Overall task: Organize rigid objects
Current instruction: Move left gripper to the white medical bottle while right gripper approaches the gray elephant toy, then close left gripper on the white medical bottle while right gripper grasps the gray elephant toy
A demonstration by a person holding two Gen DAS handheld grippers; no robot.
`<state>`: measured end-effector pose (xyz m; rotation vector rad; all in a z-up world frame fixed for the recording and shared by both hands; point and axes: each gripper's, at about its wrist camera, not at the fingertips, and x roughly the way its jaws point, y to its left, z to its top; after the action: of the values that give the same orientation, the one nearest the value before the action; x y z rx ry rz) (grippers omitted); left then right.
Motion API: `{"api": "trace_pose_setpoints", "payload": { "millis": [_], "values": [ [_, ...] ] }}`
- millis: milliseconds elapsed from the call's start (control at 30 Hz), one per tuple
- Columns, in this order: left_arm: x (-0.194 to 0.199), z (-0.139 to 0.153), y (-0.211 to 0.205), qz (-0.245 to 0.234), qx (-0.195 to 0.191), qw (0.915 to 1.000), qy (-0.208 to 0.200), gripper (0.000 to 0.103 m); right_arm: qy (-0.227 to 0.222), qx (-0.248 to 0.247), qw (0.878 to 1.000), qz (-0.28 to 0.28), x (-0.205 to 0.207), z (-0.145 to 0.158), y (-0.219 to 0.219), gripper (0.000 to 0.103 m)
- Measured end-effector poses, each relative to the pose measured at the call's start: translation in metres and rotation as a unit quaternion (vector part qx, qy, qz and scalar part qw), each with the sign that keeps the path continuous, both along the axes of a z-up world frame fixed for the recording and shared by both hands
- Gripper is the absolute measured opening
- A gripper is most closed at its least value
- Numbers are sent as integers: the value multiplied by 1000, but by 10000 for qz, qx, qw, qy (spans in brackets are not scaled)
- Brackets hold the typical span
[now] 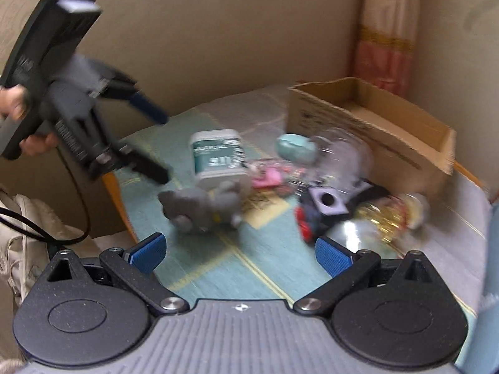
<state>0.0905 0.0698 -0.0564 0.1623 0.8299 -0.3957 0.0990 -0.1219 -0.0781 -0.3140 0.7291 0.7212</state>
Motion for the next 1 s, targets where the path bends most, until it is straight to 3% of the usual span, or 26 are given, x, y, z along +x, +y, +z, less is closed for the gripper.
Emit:
{"api": "trace_pose_setpoints", "payload": {
  "millis": [300, 567, 767, 867, 1000],
  "values": [
    [32, -25, -15, -334, 211, 9987, 323, 102, 185, -6, 9996, 234, 14, -5, 20, 103],
    [46, -35, -9, -73, 350, 9989, 299, 102, 331, -80, 9989, 327, 20, -13, 34, 103],
    [49, -39, -7, -62, 384, 9986, 357, 102, 329, -677, 9967, 290, 26, -35, 53, 103],
    [49, -42, -8, -78, 429, 9984, 358, 102, 609, -523, 9966, 202, 32, -39, 50, 103],
    [49, -45, -6, -113, 417, 9983, 392, 102, 550, -493, 9971, 192, 29, -41, 50, 103]
  ]
}}
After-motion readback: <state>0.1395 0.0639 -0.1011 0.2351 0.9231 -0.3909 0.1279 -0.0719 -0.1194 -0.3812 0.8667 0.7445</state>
